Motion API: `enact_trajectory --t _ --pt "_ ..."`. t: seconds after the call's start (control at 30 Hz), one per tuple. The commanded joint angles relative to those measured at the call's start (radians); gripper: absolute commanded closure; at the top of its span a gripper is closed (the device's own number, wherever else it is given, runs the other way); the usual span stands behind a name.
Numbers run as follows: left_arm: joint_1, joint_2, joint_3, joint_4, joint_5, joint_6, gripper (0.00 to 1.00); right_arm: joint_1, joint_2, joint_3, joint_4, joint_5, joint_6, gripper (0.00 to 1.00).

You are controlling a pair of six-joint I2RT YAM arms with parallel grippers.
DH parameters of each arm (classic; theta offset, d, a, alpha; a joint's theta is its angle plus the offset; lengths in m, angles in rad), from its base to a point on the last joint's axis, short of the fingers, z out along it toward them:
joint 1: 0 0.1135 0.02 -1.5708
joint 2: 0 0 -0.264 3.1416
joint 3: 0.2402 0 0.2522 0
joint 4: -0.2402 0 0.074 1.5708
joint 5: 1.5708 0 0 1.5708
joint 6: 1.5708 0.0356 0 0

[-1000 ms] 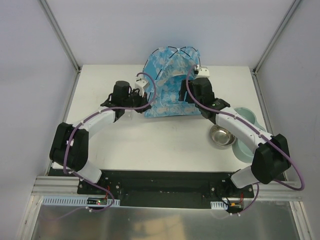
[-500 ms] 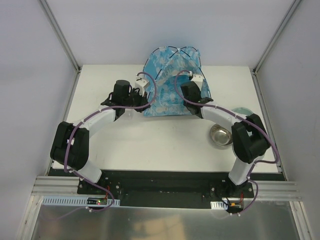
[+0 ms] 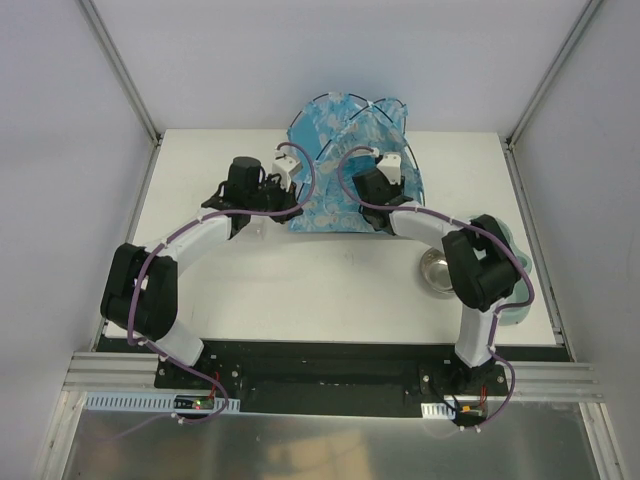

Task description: Set up the pet tent

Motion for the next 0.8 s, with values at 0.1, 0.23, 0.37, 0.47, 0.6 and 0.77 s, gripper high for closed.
enact_trajectory --t 0.1,0.23,0.37,0.47,0.6,0.77 --pt "0.016 0.008 0.063 -0.005 0.008 0.006 1.0 0.023 -0.052 -0.009 0.124 0.052 -0.203 0.44" --pt "0.018 0.023 0.071 -0.008 -0.009 0.005 1.0 0.026 -0.172 -0.055 0.133 -0.126 -0.163 0.34" --pt "0.018 0.044 0.075 -0.007 -0.03 0.003 0.96 0.026 -0.287 -0.084 0.103 -0.284 -0.101 0.28" --pt "0.018 0.066 0.077 -0.005 -0.036 -0.003 0.86 0.026 -0.377 -0.118 0.094 -0.411 -0.046 0.24" --pt "0.018 0.081 0.064 0.016 -0.056 -0.017 0.64 0.024 -0.465 -0.139 0.06 -0.529 -0.006 0.2" --pt "0.018 0.023 0.011 0.093 -0.182 -0.049 0.02 0.023 -0.515 -0.135 -0.003 -0.652 0.012 0.16"
